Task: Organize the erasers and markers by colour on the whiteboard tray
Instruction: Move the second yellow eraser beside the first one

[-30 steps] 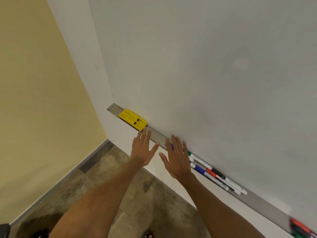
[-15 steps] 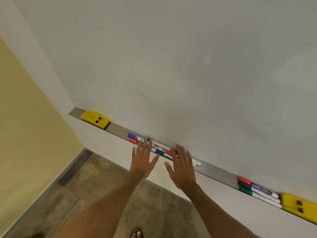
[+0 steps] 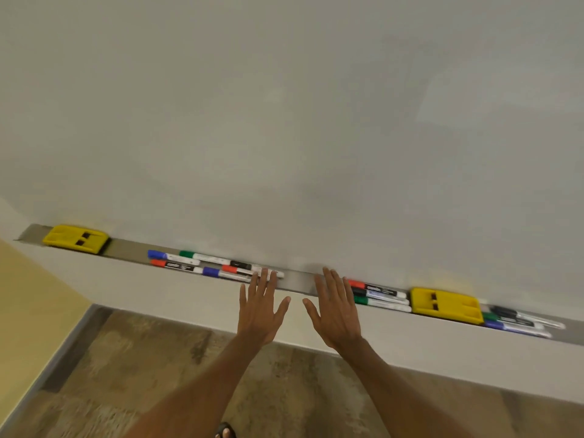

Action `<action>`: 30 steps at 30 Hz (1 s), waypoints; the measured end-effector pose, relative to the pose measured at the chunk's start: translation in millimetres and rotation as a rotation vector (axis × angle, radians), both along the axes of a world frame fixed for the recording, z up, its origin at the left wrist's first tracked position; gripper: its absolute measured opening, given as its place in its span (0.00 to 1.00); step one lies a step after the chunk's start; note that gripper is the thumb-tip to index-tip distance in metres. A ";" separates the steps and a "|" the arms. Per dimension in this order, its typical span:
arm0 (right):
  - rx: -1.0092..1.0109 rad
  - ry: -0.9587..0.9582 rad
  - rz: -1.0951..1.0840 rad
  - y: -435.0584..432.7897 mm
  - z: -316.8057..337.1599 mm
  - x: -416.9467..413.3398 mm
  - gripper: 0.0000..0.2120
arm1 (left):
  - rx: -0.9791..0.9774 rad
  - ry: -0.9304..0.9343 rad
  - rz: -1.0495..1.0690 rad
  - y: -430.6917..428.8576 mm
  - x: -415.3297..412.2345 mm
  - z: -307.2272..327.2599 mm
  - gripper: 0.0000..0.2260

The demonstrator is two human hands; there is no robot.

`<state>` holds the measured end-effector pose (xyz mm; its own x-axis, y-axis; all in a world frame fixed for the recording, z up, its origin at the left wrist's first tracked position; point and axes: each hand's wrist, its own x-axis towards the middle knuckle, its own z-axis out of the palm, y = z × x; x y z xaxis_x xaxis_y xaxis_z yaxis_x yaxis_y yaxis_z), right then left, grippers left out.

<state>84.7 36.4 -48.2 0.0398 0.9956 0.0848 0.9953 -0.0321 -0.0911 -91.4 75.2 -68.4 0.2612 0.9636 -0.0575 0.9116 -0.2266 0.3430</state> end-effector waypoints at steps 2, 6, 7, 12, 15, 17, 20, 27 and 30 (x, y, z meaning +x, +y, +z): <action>0.000 0.008 -0.025 -9.1 -1.3 19.5 0.29 | 0.025 0.027 0.002 -5.7 20.3 0.5 0.32; -0.009 0.000 -0.106 -29.3 -1.8 60.3 0.30 | 0.079 0.051 -0.043 -18.4 65.5 5.4 0.31; -0.014 0.000 -0.128 -34.7 -1.9 70.6 0.30 | 0.073 0.055 -0.056 -21.8 77.8 6.9 0.31; 0.010 0.043 -0.202 -58.6 -2.5 115.6 0.31 | 0.041 0.029 -0.099 -36.1 134.0 13.4 0.31; 0.027 0.060 -0.241 -72.5 -3.7 142.1 0.31 | 0.061 0.043 -0.154 -44.9 165.3 12.8 0.33; 0.031 0.065 -0.265 -80.2 -3.8 156.6 0.31 | 0.058 0.038 -0.188 -51.6 183.1 13.4 0.36; 0.025 0.080 -0.311 -90.8 -2.1 177.2 0.31 | 0.075 0.031 -0.226 -60.6 208.2 12.7 0.37; 0.055 0.203 -0.440 -104.0 0.1 219.6 0.35 | 0.028 0.021 -0.278 -72.9 258.6 12.9 0.47; 0.064 0.287 -0.490 -102.4 2.7 230.8 0.38 | -0.020 -0.034 -0.260 -73.1 272.7 17.5 0.46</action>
<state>315.5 -66.0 -45.5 0.5261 0.8482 0.0614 0.8004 -0.4695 -0.3727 181.3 2.1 -50.9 0.5017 0.8628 -0.0626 0.8118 -0.4445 0.3786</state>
